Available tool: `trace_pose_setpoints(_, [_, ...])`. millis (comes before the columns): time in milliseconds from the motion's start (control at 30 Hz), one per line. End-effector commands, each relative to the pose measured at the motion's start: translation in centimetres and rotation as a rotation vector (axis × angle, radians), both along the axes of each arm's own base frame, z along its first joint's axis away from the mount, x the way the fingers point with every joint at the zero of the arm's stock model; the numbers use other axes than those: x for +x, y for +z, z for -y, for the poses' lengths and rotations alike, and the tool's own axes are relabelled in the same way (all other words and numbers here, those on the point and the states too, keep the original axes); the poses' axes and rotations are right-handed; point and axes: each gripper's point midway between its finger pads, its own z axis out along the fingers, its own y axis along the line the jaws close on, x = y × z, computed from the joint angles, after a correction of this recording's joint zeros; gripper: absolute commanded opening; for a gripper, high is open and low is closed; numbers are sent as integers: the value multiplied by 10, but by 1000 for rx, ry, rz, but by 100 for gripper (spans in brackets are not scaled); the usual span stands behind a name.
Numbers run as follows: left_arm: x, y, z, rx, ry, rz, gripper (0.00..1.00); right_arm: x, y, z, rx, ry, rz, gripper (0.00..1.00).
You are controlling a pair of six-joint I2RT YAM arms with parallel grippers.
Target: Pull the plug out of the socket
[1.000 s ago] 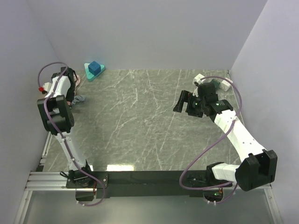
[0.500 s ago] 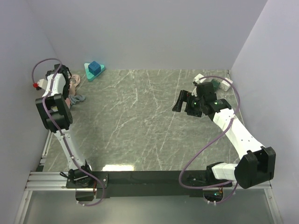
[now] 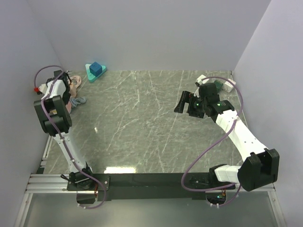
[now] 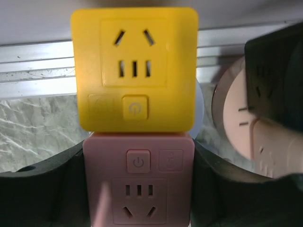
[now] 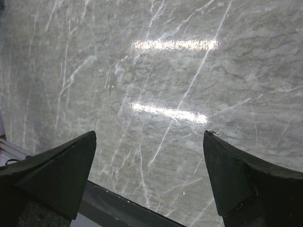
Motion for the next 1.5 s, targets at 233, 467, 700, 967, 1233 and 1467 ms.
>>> trace_pose_setpoints(233, [-53, 21, 137, -128, -464, 28, 1, -3, 16, 0, 15, -11, 63, 100])
trace_pose_setpoints(467, [-77, 25, 310, -296, -1048, 93, 1, -8, 2, 10, -6, -85, 24, 100])
trace_pose_setpoints(700, [-94, -14, 422, -299, -1333, -23, 2, -9, -18, 20, -55, -171, -56, 100])
trace_pose_setpoints(967, [-95, 33, 491, -310, -1433, 157, 99, -1, 5, 25, -105, -196, 8, 100])
trace_pose_setpoints(1233, [-110, 141, 468, -310, -1344, 494, 99, 22, 14, -1, -155, -116, 1, 100])
trace_pose_setpoints(1467, [-143, 186, 400, -324, -1299, 792, 99, 55, 18, -95, -254, 117, 23, 100])
